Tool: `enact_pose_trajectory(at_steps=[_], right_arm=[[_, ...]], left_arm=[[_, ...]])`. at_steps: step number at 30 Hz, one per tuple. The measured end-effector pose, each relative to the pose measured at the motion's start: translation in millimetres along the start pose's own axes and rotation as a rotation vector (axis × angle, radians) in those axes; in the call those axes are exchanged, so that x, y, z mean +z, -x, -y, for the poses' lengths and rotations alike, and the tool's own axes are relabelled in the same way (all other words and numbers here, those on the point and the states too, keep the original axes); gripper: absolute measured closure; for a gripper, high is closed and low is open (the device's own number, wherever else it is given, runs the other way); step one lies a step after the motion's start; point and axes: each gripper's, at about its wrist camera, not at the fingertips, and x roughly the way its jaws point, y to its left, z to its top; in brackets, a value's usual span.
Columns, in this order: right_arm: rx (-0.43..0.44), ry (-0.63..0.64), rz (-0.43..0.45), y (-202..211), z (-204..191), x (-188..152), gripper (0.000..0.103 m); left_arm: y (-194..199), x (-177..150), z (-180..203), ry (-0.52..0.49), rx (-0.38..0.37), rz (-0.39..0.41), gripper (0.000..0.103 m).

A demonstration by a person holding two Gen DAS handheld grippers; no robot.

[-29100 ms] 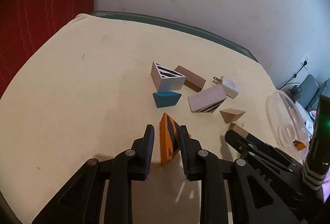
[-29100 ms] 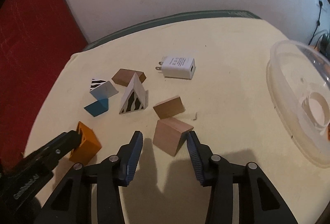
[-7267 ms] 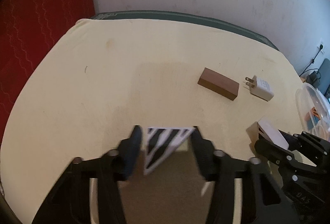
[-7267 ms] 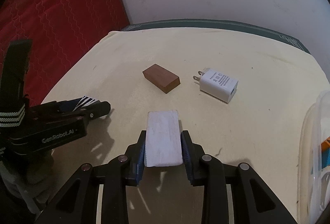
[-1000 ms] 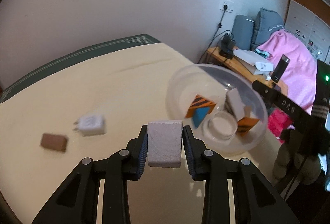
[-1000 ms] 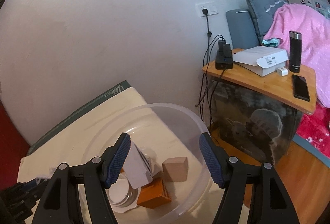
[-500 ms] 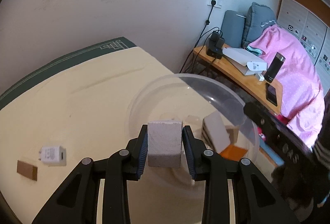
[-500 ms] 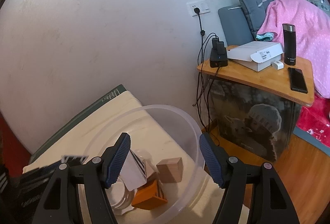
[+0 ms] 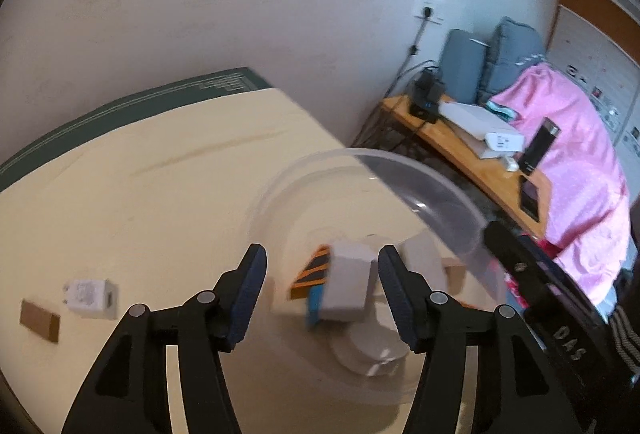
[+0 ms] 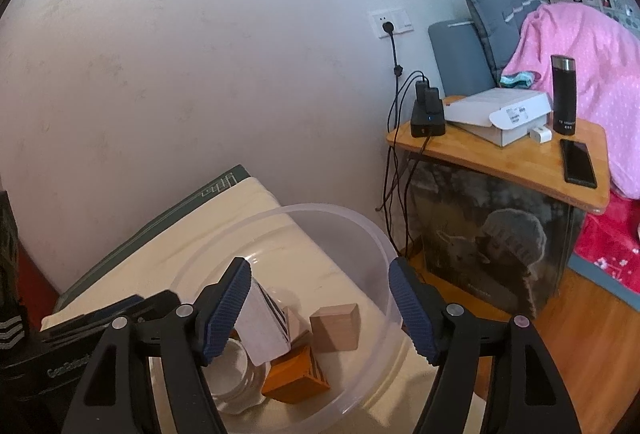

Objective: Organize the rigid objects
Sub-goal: 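Lower the triangle into the bowl and open the left gripper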

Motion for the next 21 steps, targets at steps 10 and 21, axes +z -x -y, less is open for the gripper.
enact_pose_trajectory(at_steps=[10, 21], right_arm=[[-0.002, 0.018, 0.009, 0, -4, -2, 0.027], [-0.006, 0.047, 0.005, -1, -10, -7, 0.025]], left_arm=[[5, -15, -28, 0.096, 0.183, -0.031, 0.041], [20, -30, -59, 0.158, 0.302, -0.019, 0.035]])
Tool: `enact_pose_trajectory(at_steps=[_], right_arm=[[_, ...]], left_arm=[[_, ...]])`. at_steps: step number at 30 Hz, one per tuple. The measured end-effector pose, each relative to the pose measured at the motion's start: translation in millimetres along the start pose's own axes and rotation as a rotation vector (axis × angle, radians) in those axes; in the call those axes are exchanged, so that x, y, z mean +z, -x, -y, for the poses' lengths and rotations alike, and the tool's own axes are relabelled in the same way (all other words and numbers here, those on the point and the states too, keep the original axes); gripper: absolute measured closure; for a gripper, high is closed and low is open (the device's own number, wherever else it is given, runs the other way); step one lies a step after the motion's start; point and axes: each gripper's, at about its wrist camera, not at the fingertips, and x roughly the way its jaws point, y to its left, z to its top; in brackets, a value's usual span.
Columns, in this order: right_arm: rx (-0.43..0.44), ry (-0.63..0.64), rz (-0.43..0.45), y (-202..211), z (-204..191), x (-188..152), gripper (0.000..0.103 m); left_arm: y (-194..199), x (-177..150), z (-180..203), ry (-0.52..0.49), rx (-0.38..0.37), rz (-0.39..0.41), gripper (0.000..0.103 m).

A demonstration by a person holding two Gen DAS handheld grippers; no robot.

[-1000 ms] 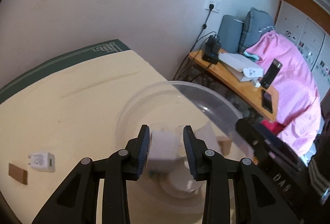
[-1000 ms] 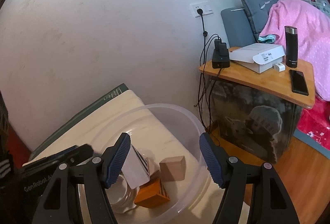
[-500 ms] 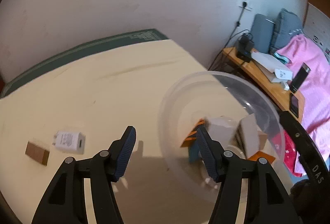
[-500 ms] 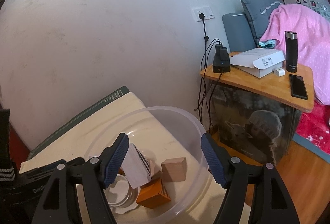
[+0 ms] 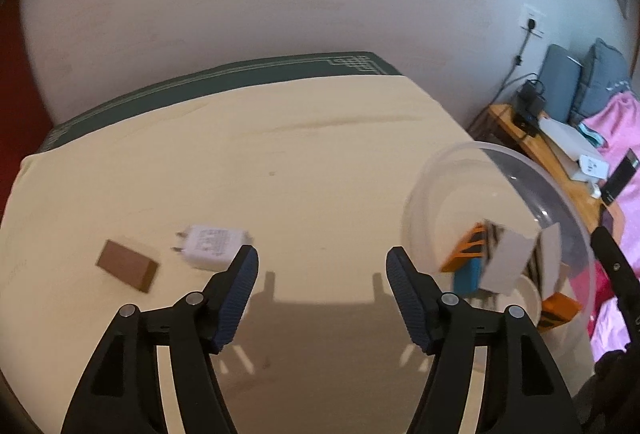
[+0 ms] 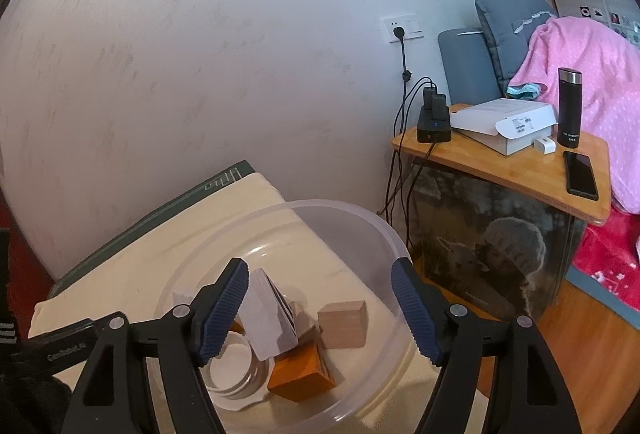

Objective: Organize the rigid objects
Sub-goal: 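Lower the triangle into the bowl and open the left gripper, then grasp the brown wooden block with the left gripper and lift it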

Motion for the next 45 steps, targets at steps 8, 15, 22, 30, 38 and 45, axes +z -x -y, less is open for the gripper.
enact_pose_trajectory(at_steps=[8, 15, 22, 30, 38, 45], right_arm=[[-0.005, 0.018, 0.0, -1, -3, -2, 0.021], [-0.007, 0.027, 0.006, -1, -5, -4, 0.018], [0.0, 0.039, 0.01, -1, -8, -5, 0.017], [0.016, 0.053, 0.021, 1, -13, -6, 0.015], [0.017, 0.057, 0.018, 0, -14, -8, 0.015], [0.023, 0.063, 0.01, -1, -14, -7, 0.015]], left_arm=[[1, -6, -21, 0.041, 0.04, -0.005, 0.033], [1, -15, -37, 0.052, 0.124, -0.003, 0.03], [1, -18, -60, 0.107, 0.157, 0.0, 0.03], [4, -23, -96, 0.179, 0.187, 0.009, 0.03], [2, -29, -129, 0.25, 0.176, -0.008, 0.03], [-14, -27, -135, 0.232, 0.147, -0.041, 0.029]])
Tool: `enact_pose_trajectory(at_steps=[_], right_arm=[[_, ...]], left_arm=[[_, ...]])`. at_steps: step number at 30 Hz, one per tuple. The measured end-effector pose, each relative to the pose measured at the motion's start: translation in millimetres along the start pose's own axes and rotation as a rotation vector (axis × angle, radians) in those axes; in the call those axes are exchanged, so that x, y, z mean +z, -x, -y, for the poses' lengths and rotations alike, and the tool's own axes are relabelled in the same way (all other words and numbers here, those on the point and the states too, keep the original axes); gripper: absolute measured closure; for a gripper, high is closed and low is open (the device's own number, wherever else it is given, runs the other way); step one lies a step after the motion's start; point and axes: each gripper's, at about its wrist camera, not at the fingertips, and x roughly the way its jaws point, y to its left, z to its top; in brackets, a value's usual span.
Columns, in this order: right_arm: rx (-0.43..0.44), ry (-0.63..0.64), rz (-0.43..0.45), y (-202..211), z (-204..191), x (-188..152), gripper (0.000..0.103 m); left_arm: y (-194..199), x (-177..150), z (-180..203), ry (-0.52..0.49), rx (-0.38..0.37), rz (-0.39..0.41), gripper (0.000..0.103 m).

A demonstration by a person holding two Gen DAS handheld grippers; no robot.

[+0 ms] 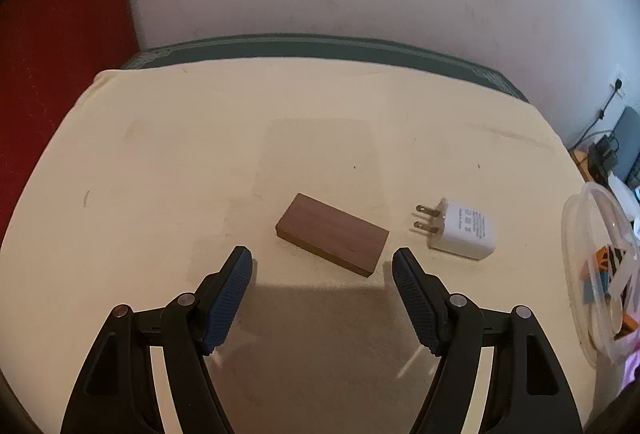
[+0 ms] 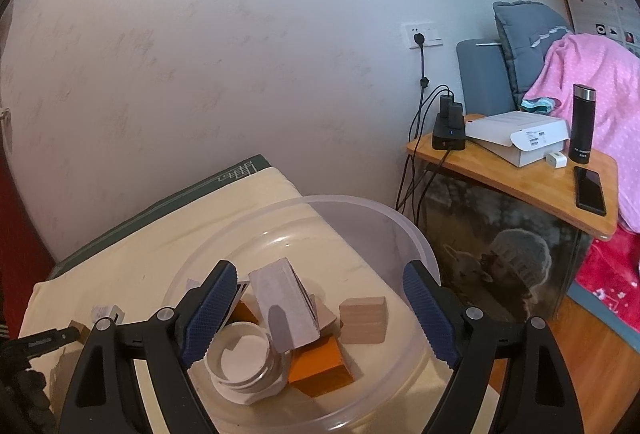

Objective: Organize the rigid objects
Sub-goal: 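Grasp the brown wooden block with the left gripper and lift it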

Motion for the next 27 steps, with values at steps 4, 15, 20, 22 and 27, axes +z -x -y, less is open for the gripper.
enact_pose_trajectory(at_steps=[4, 15, 20, 22, 27], right_arm=[[0.006, 0.006, -0.009, -1, -2, -1, 0.015], [0.001, 0.011, -0.012, -2, -3, -1, 0.014], [-0.005, 0.017, -0.014, -3, -4, -1, 0.014], [-0.009, 0.02, -0.014, -3, -5, -1, 0.014], [-0.024, 0.036, -0.012, -3, -7, -2, 0.014]], left_arm=[[-5, 4, 2, -0.043, -0.005, 0.005, 0.03], [-21, 9, 6, -0.103, 0.021, -0.012, 0.029], [-21, 7, 4, -0.111, 0.009, 0.0, 0.034], [-21, 6, 4, -0.117, 0.001, 0.004, 0.037], [-20, 7, 0, -0.106, -0.008, 0.009, 0.037]])
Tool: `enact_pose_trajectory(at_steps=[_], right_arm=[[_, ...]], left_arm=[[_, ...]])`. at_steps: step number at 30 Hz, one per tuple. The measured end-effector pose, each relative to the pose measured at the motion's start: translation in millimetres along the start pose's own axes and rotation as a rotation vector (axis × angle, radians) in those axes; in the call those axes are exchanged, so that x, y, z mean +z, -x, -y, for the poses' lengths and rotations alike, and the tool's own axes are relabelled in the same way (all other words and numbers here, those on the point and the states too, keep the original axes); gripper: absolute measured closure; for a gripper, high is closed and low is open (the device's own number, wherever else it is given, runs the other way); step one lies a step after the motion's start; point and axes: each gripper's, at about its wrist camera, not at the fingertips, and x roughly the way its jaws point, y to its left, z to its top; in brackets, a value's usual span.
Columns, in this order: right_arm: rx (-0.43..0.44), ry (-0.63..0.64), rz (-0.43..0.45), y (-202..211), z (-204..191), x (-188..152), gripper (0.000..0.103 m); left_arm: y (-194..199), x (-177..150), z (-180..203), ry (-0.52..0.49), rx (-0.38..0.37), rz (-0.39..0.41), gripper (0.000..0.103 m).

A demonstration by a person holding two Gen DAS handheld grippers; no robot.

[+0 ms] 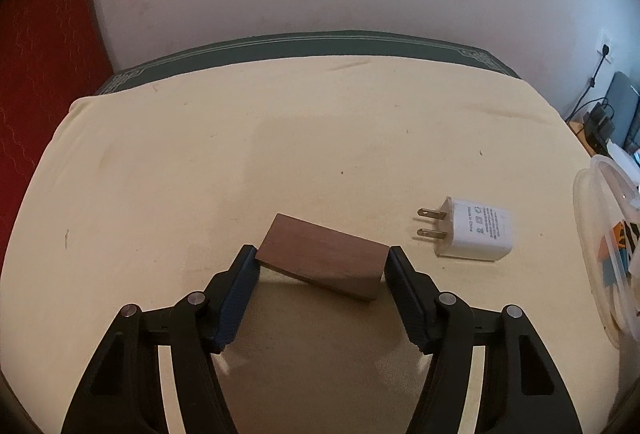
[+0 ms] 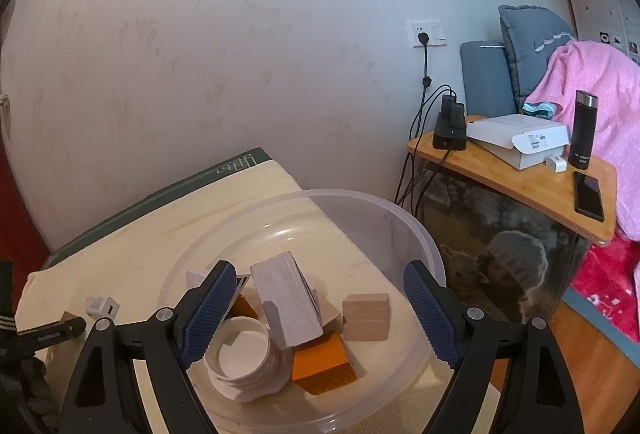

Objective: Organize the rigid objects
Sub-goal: 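Grasp the brown wooden block with the left gripper and lift it, then grasp the white USB charger with the right gripper while the left holds the brown block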

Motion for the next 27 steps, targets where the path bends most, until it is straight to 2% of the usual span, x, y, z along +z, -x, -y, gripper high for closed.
enact_pose_trajectory(at_steps=[7, 13, 18, 27], right_arm=[[-0.033, 0.075, 0.021, 5, -18, 2, 0.014], [0.061, 0.137, 0.024, 15, -59, 9, 0.014], [0.221, 0.171, -0.129, -3, -103, 1, 0.014], [0.369, 0.31, -0.309, -35, -168, -27, 0.014]], left_arm=[[5, 0, -3, 0.009, 0.012, 0.03, 0.037], [15, -2, -1, 0.003, 0.04, 0.064, 0.037], [25, -1, -5, 0.026, 0.041, 0.08, 0.037], [39, 3, -20, 0.075, 0.044, 0.109, 0.037]])
